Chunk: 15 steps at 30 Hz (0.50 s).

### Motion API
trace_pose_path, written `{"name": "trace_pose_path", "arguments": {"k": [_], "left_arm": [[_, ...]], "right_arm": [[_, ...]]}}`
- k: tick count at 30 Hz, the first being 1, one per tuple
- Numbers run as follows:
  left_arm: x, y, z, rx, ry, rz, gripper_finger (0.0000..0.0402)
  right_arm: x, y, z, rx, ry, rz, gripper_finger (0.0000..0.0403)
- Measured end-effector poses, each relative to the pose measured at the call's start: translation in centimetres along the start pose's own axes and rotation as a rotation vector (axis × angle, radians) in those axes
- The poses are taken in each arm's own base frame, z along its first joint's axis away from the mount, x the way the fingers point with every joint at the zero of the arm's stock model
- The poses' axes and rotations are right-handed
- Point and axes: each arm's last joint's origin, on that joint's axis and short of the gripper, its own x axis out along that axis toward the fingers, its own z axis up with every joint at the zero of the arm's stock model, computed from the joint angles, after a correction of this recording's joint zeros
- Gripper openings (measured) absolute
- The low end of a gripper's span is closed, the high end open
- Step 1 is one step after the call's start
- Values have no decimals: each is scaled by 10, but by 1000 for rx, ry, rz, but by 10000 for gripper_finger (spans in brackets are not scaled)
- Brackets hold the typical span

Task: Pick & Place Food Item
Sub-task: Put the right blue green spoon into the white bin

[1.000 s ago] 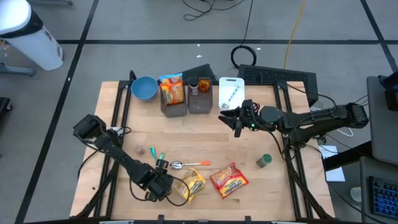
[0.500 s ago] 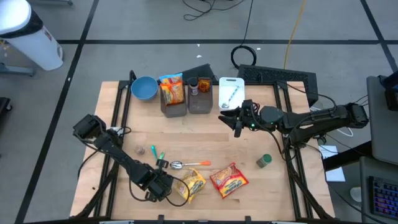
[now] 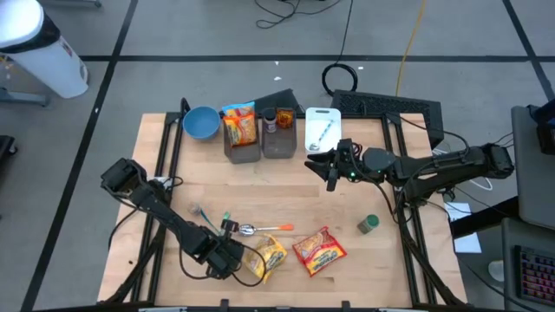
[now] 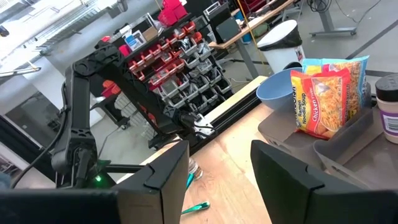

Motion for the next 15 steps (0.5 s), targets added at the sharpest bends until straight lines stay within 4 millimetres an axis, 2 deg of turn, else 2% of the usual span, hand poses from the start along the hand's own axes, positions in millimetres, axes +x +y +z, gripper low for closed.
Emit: {"name": "trace_pose_path", "arguments": {"k": [9,15], "left_arm": [[-12,19,-2,-42,65,-88,6],[-49,40,10,-127,-63,-149,4]], "right_arm": [[0,0,0,-1,0,0,166],[0,0,0,-2,0,0,166]]}}
